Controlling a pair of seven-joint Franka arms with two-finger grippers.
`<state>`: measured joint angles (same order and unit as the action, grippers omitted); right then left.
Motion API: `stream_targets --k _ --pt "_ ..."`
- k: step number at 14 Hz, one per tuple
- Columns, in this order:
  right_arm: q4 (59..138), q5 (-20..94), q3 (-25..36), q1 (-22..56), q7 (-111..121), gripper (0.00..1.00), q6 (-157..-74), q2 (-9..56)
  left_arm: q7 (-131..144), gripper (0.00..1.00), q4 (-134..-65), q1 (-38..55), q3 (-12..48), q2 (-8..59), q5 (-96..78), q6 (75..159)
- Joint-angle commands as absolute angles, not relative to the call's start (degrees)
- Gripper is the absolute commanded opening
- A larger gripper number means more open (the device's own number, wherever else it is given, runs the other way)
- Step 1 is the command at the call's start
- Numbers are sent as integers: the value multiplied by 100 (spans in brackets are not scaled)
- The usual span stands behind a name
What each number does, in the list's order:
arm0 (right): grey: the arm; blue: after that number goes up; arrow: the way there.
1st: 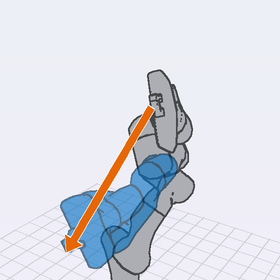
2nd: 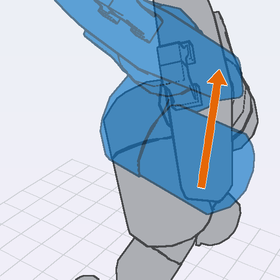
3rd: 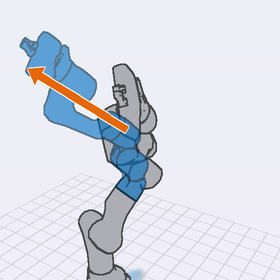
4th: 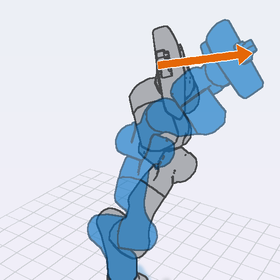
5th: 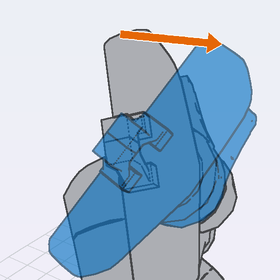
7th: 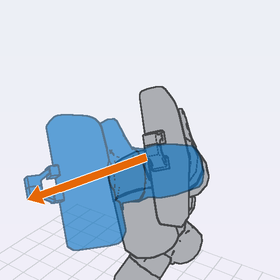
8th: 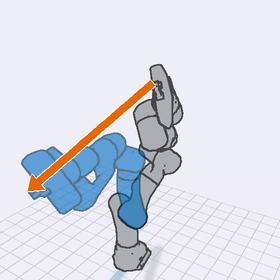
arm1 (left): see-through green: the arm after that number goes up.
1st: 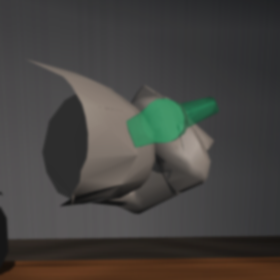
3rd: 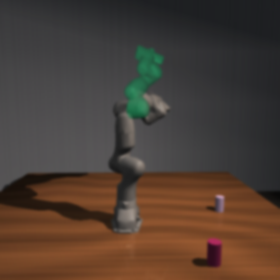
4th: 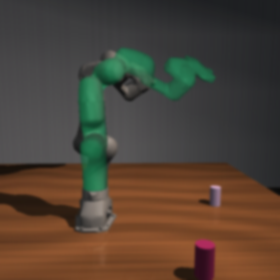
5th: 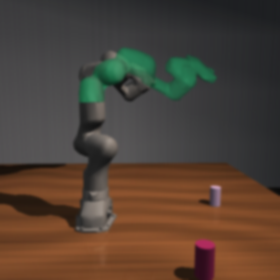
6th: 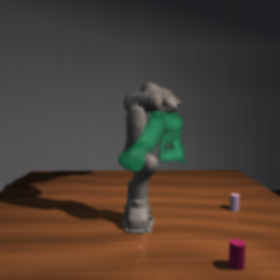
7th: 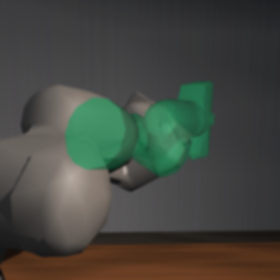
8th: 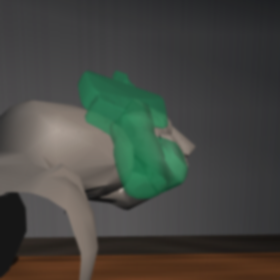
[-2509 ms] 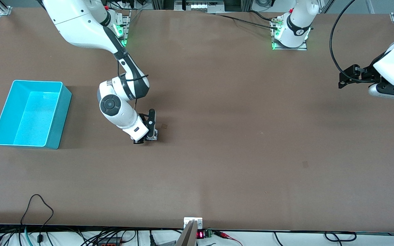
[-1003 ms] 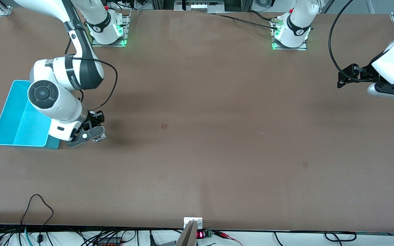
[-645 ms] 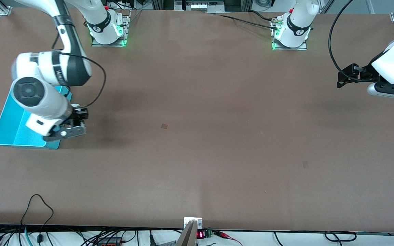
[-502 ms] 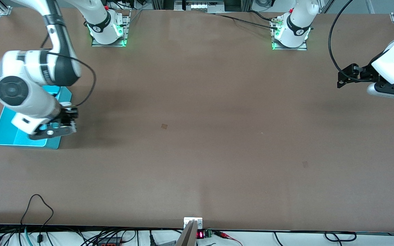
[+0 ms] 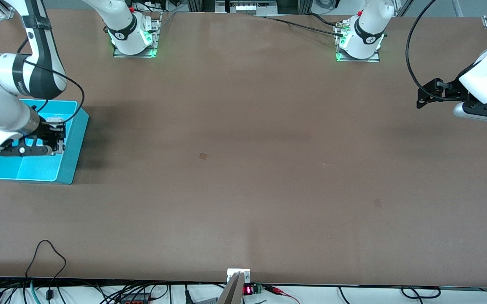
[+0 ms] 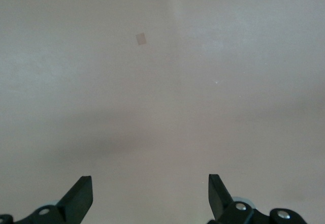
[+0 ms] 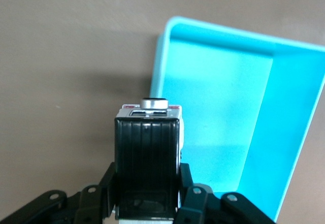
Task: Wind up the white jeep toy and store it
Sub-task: 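Lower the held jeep into the cyan bin with the right gripper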
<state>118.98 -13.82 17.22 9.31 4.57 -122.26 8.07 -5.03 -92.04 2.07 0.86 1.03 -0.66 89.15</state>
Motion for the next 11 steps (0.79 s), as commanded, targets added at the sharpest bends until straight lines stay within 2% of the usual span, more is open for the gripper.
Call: stream_targets --k 1,6,11 --pt "12515 -1503 1652 467 728 0 -12733 387 -448 100 -9149 220 88 35 -35 8763" --pt "13261 -1503 1652 -219 1090 0 -13937 474 -448 100 -9149 220 88 44 -26 8754" --pt "13377 -1494 1644 -588 1265 0 -14545 940 -448 100 -9141 228 97 44 -26 8763"
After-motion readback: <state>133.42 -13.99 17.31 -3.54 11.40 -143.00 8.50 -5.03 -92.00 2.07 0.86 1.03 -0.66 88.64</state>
